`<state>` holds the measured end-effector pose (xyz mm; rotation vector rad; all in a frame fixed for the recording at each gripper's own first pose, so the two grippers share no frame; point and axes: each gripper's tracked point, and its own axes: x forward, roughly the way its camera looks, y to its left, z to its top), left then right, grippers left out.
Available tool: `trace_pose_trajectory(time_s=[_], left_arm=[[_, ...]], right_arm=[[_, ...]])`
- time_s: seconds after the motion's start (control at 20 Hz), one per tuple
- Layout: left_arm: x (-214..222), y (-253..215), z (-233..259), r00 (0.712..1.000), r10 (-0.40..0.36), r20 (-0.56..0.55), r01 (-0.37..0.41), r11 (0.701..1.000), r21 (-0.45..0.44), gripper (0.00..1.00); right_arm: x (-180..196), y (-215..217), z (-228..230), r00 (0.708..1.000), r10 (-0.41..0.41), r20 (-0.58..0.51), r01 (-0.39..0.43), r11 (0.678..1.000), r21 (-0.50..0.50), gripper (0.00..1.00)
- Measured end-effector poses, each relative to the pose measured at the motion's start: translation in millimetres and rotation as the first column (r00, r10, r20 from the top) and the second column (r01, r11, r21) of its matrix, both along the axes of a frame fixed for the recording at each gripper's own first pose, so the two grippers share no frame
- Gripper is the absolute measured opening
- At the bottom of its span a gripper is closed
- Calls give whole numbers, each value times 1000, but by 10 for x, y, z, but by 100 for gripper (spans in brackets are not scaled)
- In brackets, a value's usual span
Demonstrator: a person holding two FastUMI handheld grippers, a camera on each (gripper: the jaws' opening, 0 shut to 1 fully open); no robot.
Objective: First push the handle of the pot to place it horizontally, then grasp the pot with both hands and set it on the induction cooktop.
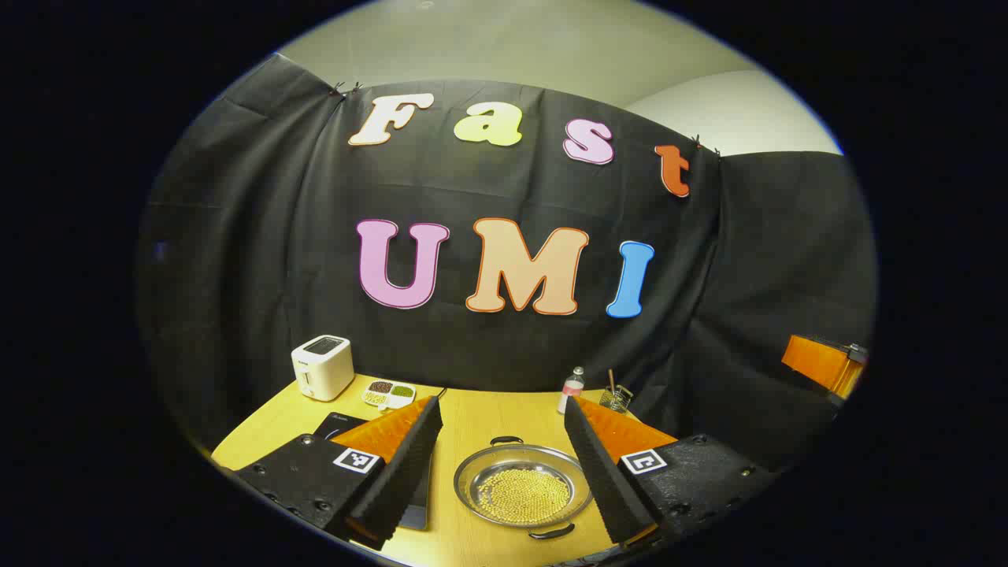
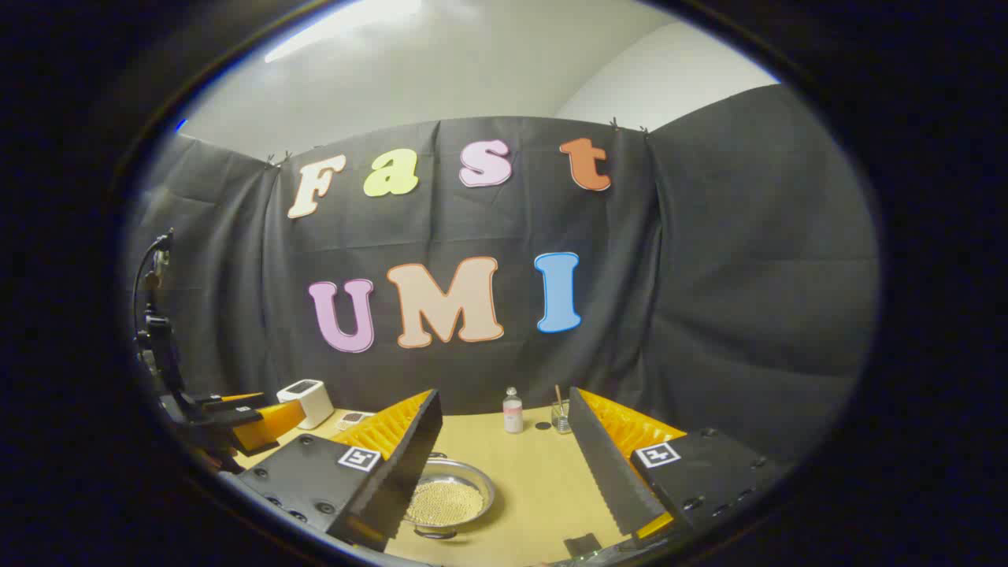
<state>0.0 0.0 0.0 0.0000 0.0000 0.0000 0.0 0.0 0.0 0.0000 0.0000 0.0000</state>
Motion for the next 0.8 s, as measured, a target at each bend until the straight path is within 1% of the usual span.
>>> trace_pose_trajectory(time_s=[0.05, 0.2, 0.25, 0.3, 0.35, 0.4, 0.45, 0.5, 0.55, 0.7, 0.75, 0.8], left_arm=[[-11, -2, 8, 1000, 1, 0, -1, 1000, 1, 96], [-47, 2, 20, 1000, 9, 5, -9, 1000, 7, 95], [-64, 9, 20, 1000, 12, 5, -12, 1000, 10, 95], [-78, 10, 11, 1000, 14, 3, -14, 1000, 12, 95], [-99, 19, 9, 1000, 17, 1, -17, 1000, 14, 95], [-111, 26, 3, 1000, 19, 0, -19, 1000, 15, 95], [-123, 35, 4, 1000, 21, 0, -21, 1000, 16, 95], [-134, 45, -3, 1000, 24, -1, -24, 1000, 17, 95], [-152, 56, 1, 1000, 26, -1, -26, 1000, 17, 95], [-178, 85, -10, 999, 34, -2, -34, 999, 19, 95], [-188, 93, -12, 999, 35, -3, -35, 999, 21, 95], [-196, 111, -13, 999, 37, -3, -36, 999, 22, 95]], right_arm=[[-6, 5, -9, 1000, 2, -2, -2, 1000, 2, 96], [-39, -7, -21, 1000, 4, -5, -4, 1000, 2, 96], [-39, -3, -40, 1000, 4, -10, -4, 1000, 1, 100], [-40, 13, -42, 1000, 6, -14, -6, 1000, 3, 96], [-40, 11, -50, 1000, 8, -17, -8, 1000, 6, 96], [-45, 17, -40, 1000, 12, -17, -11, 1000, 9, 100], [-61, 22, -40, 1000, 14, -18, -14, 1000, 11, 96], [-57, 21, -29, 1000, 14, -19, -14, 1000, 12, 100], [-55, 21, -34, 1000, 14, -18, -14, 1000, 12, 96], [-58, 41, -49, 1000, 16, -22, -15, 1000, 11, 96], [-64, 34, -69, 999, 16, -28, -16, 1000, 9, 100], [-65, 48, -81, 999, 17, -33, -17, 1000, 8, 100]])
